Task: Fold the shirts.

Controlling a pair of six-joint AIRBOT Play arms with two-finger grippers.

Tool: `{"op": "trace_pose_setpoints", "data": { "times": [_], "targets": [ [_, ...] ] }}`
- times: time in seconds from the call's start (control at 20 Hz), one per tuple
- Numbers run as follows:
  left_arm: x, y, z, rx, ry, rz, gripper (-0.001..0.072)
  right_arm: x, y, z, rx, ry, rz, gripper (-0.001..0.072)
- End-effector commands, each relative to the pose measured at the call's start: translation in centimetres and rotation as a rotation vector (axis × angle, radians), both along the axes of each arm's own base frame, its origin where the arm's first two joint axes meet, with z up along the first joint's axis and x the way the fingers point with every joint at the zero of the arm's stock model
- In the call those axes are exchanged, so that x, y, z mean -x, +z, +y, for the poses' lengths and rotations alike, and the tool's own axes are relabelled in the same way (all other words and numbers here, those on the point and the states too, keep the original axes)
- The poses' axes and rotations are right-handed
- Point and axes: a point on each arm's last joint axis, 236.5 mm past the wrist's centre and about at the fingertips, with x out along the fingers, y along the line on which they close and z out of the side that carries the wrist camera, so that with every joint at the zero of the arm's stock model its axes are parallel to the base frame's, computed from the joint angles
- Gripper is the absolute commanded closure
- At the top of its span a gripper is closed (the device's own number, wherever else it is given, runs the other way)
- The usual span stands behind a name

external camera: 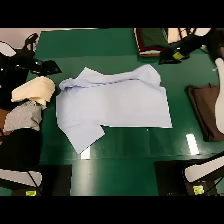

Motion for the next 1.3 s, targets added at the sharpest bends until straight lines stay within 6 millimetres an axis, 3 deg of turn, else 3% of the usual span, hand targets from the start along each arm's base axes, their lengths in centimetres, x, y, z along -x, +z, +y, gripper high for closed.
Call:
{"op": "trace_pose_setpoints", "data": {
  "times": [0.0,0.15,0.3,0.4,0.45,0.5,0.65,0.8,1.0,1.05,1.15,1.25],
  "targets": [
    [3.0,0.2,1.6,0.000,0.008,0.063,0.0339,3.7,0.5,-3.2,-0.049,-0.013,0.069,0.0328],
    [7.8,-2.4,1.7,0.013,0.027,0.153,0.0340,10.9,-2.9,-7.1,-0.079,-0.086,0.199,0.0328],
    [12.4,-4.5,1.0,0.023,0.035,0.215,0.0340,19.8,-8.9,-9.9,-0.148,-0.220,0.389,0.0327],
    [14.3,-4.9,0.8,0.024,0.042,0.219,0.0340,24.6,-12.6,-9.7,-0.247,-0.286,0.472,0.0293],
    [14.9,-4.9,0.7,0.024,0.044,0.218,0.0339,26.2,-14.1,-9.1,-0.307,-0.321,0.486,0.0246],
    [15.3,-4.8,0.6,0.025,0.044,0.217,0.0340,27.2,-15.3,-8.6,-0.352,-0.357,0.491,0.0246],
    [15.4,-4.4,0.5,0.036,0.058,0.215,0.0340,28.3,-17.6,-7.0,-0.422,-0.405,0.473,0.0249],
    [15.4,-4.4,0.5,0.041,0.063,0.218,0.0340,27.2,-18.3,-5.3,-0.501,-0.416,0.454,0.0267],
    [15.5,-4.4,0.4,0.040,0.061,0.221,0.0340,26.3,-19.8,-3.2,-0.464,-0.344,0.472,0.0286],
    [15.5,-4.4,0.5,0.038,0.061,0.222,0.0339,26.2,-20.1,-2.5,-0.449,-0.317,0.473,0.0350],
    [15.9,-4.8,1.1,0.003,0.056,0.237,0.0339,25.6,-20.1,-1.8,-0.415,-0.273,0.451,0.0553],
    [17.3,-5.6,2.0,-0.043,0.055,0.299,0.0339,24.7,-19.1,-1.5,-0.381,-0.228,0.411,0.0694]
  ]
}}
